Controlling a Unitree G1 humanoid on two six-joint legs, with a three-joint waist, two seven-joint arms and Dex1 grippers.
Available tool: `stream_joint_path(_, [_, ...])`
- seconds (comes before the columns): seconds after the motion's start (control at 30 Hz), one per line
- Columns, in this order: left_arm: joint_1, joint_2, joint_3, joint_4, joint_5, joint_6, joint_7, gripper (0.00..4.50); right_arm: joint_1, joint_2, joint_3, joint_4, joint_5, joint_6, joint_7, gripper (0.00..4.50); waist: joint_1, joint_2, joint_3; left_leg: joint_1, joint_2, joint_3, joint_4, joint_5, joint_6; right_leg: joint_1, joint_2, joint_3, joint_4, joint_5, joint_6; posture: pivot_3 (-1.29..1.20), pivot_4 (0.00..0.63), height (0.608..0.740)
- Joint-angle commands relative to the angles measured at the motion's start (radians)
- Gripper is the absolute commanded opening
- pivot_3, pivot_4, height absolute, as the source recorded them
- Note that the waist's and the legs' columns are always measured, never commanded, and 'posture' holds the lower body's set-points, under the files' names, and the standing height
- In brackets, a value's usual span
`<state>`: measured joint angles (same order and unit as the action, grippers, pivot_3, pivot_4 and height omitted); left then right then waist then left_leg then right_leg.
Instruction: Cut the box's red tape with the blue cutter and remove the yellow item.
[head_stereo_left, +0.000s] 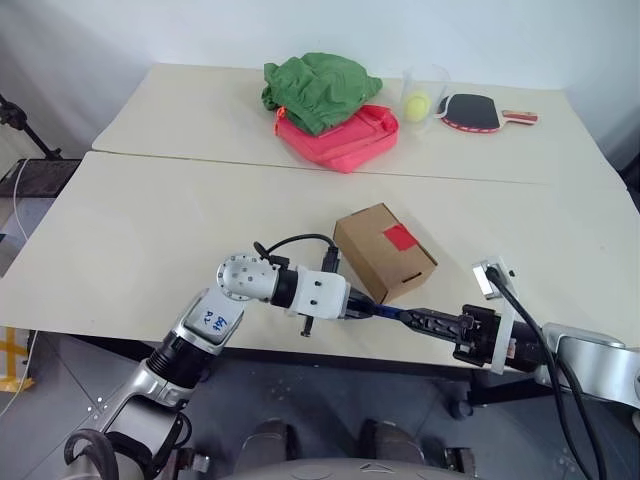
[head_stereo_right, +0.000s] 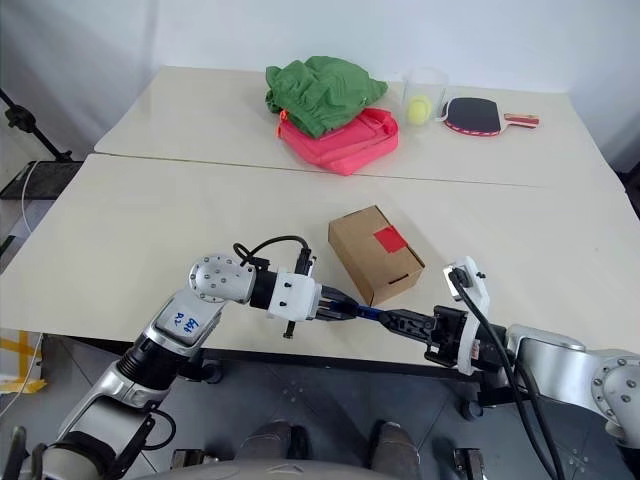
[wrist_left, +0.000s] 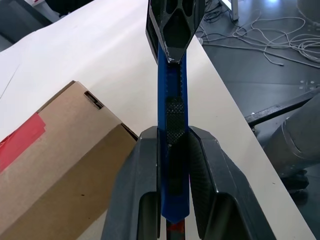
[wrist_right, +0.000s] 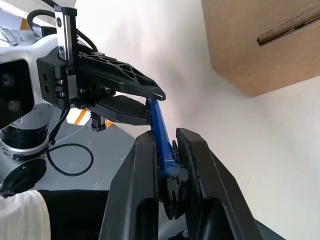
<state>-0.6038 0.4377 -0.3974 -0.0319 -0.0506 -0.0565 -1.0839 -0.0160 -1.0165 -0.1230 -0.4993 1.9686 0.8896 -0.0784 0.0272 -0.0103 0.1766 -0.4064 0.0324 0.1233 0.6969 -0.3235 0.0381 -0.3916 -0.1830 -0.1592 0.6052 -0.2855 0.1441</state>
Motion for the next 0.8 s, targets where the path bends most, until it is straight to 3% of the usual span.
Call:
stream_joint_path(0.03, [-0.016, -0.009, 0.022, -0.065, -0.045, 0.019, -0.01, 0.53, 0.01, -0.01, -0.013, -0.001, 0.003, 0.019, 0.03, 0.25, 0.0, 0.0, 0.0, 0.0, 0.0, 0.0, 0.0, 0.0, 0.0, 0.0, 0.0, 0.0, 0.0, 0.0, 0.0, 0.0, 0.15, 0.74])
stream_joint_path(0.1, [-0.01, -0.004, 0.042, -0.09, -0.115, 0.08, -0.044, 0.53, 0.023, -0.019, -0.028, -0.005, 0.004, 0.034, 0.062, 0.25, 0.0, 0.0, 0.0, 0.0, 0.0, 0.0, 0.0, 0.0, 0.0, 0.0, 0.0, 0.0, 0.0, 0.0, 0.0, 0.0, 0.15, 0.74])
stream_joint_path(0.2, [-0.002, 0.067, 0.057, -0.12, -0.188, 0.117, -0.161, 1.39, 0.056, -0.042, -0.079, -0.011, 0.004, 0.053, 0.113, 0.25, -0.001, 0.0, 0.0, 0.0, 0.001, 0.0, 0.0, 0.0, 0.0, 0.0, 0.0, 0.0, 0.0, 0.0, 0.0, 0.0, 0.15, 0.74])
stream_joint_path(0.37, [-0.018, 0.16, 0.174, -0.075, -0.311, 0.246, -0.219, 2.78, 0.214, -0.086, -0.328, -0.046, 0.004, 0.14, 0.316, 0.25, 0.0, 0.001, 0.0, 0.0, 0.001, 0.0, 0.0, 0.0, 0.0, 0.0, 0.0, 0.0, 0.0, 0.0, 0.0, 0.0, 0.15, 0.74])
stream_joint_path(0.43, [-0.022, 0.194, 0.213, -0.017, -0.314, 0.26, -0.228, 2.81, 0.302, -0.098, -0.457, -0.054, 0.004, 0.196, 0.378, 0.25, 0.004, 0.001, 0.0, 0.0, 0.0, 0.0, 0.0, -0.001, 0.001, 0.0, 0.0, 0.0, 0.0, 0.0, 0.0, 0.0, 0.15, 0.74])
stream_joint_path(0.53, [-0.021, 0.23, 0.281, 0.15, -0.298, 0.246, -0.21, 2.81, 0.452, -0.081, -0.762, -0.035, -0.053, 0.312, 0.444, 0.25, 0.006, 0.001, 0.0, 0.0, 0.0, 0.0, -0.001, -0.001, 0.001, 0.0, 0.0, 0.0, -0.001, 0.0, 0.0, 0.0, 0.15, 0.74])
stream_joint_path(0.7, [0.01, 0.273, 0.356, 0.358, -0.28, 0.177, -0.214, 2.81, 0.656, -0.031, -1.149, 0.014, -0.391, 0.37, 0.656, 0.25, 0.015, 0.0, 0.0, 0.0, 0.0, 0.0, -0.001, -0.003, 0.002, 0.0, 0.001, 0.001, -0.003, 0.0, 0.0, 0.0, 0.15, 0.74])
stream_joint_path(0.8, [0.012, 0.271, 0.382, 0.399, -0.281, 0.166, -0.202, 2.0, 0.724, 0.002, -1.232, 0.006, -0.572, 0.289, 0.77, 0.25, 0.017, 0.0, 0.0, -0.001, 0.0, 0.001, -0.002, -0.004, 0.002, -0.001, 0.001, 0.001, -0.005, 0.0, 0.001, 0.0, 0.15, 0.74])
